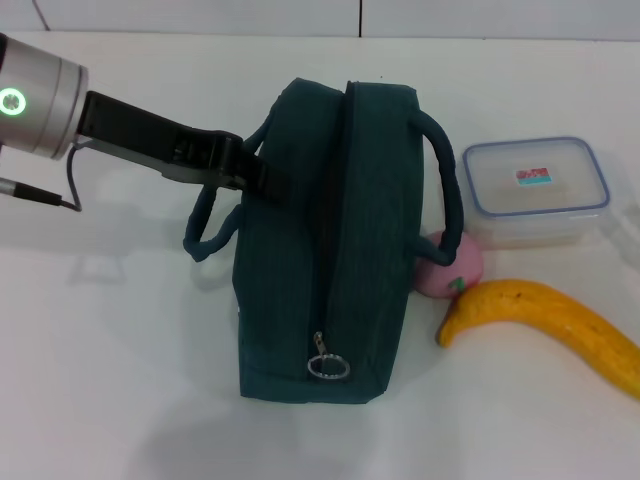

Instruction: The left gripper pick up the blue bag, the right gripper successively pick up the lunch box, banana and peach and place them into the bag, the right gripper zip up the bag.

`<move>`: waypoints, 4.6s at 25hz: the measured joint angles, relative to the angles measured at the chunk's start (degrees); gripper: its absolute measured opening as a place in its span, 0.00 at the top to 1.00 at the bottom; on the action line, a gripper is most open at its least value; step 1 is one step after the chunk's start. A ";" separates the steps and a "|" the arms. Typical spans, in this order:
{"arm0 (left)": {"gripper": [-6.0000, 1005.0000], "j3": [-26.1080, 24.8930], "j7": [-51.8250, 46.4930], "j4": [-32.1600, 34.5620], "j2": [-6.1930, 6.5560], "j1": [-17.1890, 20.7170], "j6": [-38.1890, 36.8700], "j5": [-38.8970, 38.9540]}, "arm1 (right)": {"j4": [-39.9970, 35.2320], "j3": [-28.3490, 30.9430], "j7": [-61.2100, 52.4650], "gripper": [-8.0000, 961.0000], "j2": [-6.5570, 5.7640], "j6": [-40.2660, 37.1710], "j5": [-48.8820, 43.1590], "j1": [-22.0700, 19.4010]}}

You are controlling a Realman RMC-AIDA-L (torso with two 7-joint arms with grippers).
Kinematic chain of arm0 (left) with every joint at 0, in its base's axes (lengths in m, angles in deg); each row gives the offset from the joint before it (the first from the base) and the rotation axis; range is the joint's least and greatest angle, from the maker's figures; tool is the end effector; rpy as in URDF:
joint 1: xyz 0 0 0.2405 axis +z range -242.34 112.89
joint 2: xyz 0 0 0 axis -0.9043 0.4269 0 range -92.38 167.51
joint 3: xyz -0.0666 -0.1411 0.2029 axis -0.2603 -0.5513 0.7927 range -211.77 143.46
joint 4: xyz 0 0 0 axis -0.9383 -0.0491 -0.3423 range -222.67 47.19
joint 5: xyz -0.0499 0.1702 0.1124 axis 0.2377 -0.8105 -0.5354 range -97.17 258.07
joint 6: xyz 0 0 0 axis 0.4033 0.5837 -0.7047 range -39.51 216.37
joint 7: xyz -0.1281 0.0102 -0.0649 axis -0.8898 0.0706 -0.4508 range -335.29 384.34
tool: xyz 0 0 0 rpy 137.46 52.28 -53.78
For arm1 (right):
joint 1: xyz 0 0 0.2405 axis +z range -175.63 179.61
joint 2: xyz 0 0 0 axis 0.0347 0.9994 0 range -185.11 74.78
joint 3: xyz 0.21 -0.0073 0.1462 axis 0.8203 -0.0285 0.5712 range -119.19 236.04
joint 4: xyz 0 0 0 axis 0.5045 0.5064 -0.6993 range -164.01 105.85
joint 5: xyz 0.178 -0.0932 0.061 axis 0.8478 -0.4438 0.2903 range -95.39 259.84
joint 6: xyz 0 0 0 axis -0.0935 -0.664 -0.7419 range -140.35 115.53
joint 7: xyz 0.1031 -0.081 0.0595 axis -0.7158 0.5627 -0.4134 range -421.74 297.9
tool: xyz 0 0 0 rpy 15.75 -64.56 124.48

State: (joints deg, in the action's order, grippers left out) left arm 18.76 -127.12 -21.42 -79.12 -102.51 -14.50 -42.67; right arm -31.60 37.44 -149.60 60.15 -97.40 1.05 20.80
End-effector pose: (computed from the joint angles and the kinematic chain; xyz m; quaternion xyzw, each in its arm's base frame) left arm -0.1678 0.3530 0.0494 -0.8571 -0.5084 -0.0831 0.0056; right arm 0.3536 0.2722 0.0173 -0.5506 0.5543 0.5653 0.2646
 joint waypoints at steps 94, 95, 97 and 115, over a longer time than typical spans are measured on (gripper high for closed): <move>0.94 -0.09 3.51 0.22 -0.48 -0.68 0.40 2.36 | 6.15 5.45 -34.05 0.89 0.63 0.64 1.42 7.12; 0.94 -0.09 3.48 0.22 -0.53 -0.70 0.41 2.36 | 6.03 5.48 -34.18 0.89 0.61 0.27 1.64 7.17; 0.94 -0.09 3.41 0.21 -0.64 -0.72 0.42 2.36 | 5.80 5.51 -34.27 0.89 0.53 0.19 1.73 7.27; 0.94 0.19 2.93 -0.02 -1.26 -2.10 0.45 2.35 | 6.53 6.37 -35.38 0.89 0.87 -15.20 7.88 15.36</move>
State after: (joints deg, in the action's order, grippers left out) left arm 18.95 -124.19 -21.44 -80.38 -104.61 -14.04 -40.32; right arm -25.07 43.81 -184.97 61.02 -112.60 8.93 36.16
